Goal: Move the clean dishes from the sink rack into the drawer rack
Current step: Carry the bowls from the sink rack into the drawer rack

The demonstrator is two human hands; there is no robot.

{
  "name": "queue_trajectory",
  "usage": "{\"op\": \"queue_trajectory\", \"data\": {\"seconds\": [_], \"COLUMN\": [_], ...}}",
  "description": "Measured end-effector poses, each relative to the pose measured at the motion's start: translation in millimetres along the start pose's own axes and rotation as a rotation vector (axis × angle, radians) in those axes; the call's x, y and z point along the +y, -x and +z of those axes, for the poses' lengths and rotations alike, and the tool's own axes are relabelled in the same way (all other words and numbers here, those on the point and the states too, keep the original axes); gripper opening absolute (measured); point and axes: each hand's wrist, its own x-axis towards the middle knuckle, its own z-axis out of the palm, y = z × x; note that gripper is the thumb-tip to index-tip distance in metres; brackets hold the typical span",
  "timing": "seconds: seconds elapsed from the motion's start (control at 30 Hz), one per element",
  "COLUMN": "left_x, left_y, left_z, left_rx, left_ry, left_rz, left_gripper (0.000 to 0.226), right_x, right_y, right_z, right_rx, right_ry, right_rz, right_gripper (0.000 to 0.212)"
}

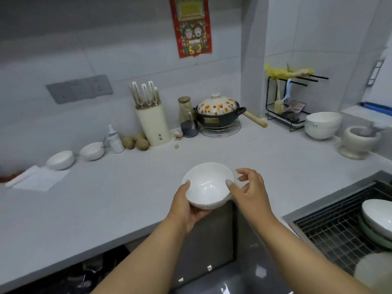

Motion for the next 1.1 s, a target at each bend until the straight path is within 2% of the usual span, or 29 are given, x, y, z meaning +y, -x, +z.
{"op": "queue_trajectory", "data": {"seconds": [0.23,0.33,0.43,0.7,0.87,0.97,1.1], "left_x": [20.7,24.5,27.7,36.7,38.4,38.3,39.6], "left_y": [51.6,77.4,108.5,184.3,217.6,234.5,254.0], "left_z": [-107.1,-158.0,-205.2,-317.5,-377.9,-415.6,-462.0], "left_rx": [0.102,0.178,0.246,0.460,0.562,0.666,0.736], "left_ry": [0.054,0.072,0.090,0.007,-0.045,-0.019,-0.110], "left_rz": [0.061,0.097,0.121,0.187,0.191,0.196,0.176], "left_gripper": [0.039,0.042,0.043,0.045,0.046,0.050,0.057], "right_x": [-28.2,-43.3,-60.6,-99.8,-121.8,-126.8,-125.8], "right_y": [45.5,74.8,105.1,185.6,230.9,253.9,276.4], "right_z": [85.1,122.6,160.2,255.5,302.9,330.9,363.2], "right_rx": [-0.524,-0.706,-0.815,-0.975,-0.993,-1.000,-0.985], "right_ry": [-0.488,-0.596,-0.631,-0.599,-0.573,-0.520,-0.495], "right_rz": [0.470,0.568,0.616,0.664,0.662,0.647,0.666], "right_gripper": [0.036,0.036,0.035,0.040,0.021,0.027,0.036]}}
